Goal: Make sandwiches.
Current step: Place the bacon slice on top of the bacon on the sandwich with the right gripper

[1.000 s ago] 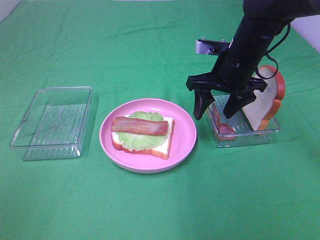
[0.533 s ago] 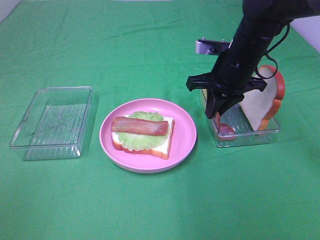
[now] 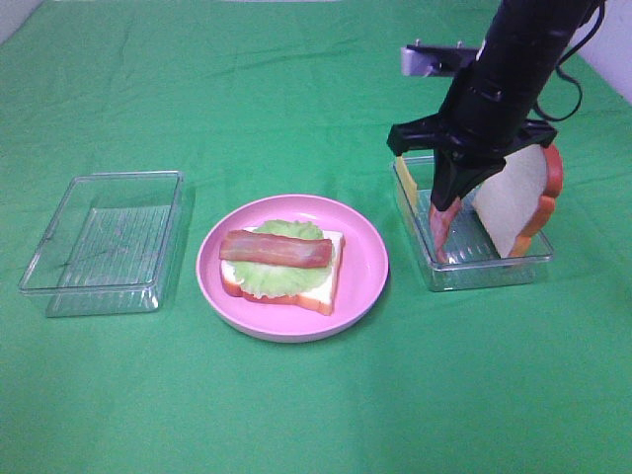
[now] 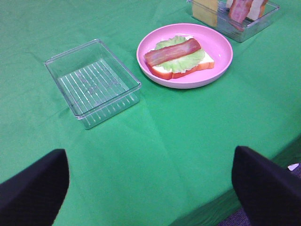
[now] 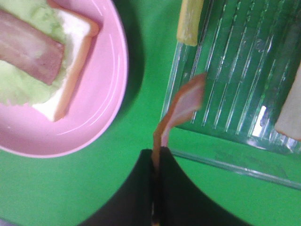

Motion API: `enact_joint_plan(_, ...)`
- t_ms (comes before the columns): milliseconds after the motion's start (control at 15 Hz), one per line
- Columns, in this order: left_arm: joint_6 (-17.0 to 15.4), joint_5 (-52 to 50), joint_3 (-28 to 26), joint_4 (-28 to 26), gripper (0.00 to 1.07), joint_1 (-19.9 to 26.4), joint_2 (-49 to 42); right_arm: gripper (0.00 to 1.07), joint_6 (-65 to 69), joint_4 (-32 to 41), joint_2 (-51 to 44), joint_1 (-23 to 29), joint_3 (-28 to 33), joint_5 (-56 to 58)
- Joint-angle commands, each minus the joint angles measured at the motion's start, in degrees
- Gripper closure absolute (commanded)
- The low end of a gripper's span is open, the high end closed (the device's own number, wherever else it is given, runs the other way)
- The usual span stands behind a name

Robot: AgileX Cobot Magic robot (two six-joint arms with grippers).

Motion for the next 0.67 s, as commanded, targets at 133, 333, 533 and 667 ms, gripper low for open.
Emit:
enact_joint_plan(133,-0.4,-0.6,0.1,-0.2,0.18,-0.1,-1.2,1.07,0.2,2.1,-7.3,0.1,-0.3,3.6)
enact_joint_plan(333,-0.4,-0.6,0.1,-0.2,0.18,-0.1,-1.2,1.07,-0.7,10.0,-14.6,0.1,-0.3,3.5)
enact_joint_plan(533,-0.4,-0.6,0.1,-0.2,0.18,-0.1,-1.2,1.07,-7.2,22.7,-15.2,0.1,-0.1,1.0)
enact_joint_plan(667,-0.4,-0.6,0.1,-0.2,0.18,-0.1,-1.2,1.07,-16.7,40.0,-11.7,0.1,0.1,-0.2)
